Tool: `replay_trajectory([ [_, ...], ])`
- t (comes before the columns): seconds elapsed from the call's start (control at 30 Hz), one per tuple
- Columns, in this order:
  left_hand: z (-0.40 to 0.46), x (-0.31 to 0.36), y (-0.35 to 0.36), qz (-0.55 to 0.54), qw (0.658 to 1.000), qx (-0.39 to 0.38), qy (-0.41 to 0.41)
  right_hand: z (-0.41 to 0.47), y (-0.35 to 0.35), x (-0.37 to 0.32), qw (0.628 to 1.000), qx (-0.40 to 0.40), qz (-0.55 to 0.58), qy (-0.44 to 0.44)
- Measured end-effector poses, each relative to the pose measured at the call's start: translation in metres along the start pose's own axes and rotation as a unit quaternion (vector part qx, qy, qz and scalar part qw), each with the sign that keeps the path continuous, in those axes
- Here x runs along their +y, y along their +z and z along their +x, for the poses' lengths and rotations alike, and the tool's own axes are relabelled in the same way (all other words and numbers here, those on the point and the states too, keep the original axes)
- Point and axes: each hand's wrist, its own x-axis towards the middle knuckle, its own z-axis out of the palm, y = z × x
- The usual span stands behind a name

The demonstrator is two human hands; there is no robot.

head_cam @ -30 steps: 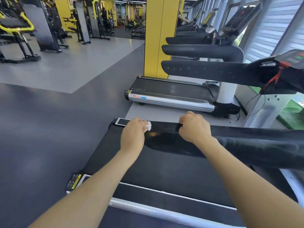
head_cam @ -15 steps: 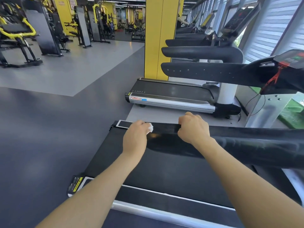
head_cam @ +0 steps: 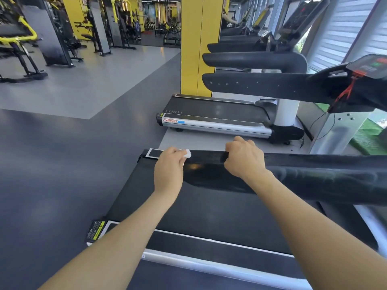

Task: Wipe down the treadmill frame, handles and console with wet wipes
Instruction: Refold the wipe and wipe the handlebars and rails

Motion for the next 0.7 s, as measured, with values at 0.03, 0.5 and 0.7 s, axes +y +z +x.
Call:
replay_trajectory([
  [0.03,0.002,-0.001,0.0,-0.009,1.0,0.006,-0.01,0.0,0.0,0.0,1.0,0.001,-0.002,-0.001],
  [0.5,0.009,-0.004,0.009,-0.097,0.975,0.095,-0.177,0.0,0.002,-0.002,1.0,0.009,-0.009,0.0],
  [0.7,-0.032,0.008,0.024,-0.191,0.95,0.148,-0.198,0.001,0.004,-0.002,1.0,0.015,-0.018,0.002],
])
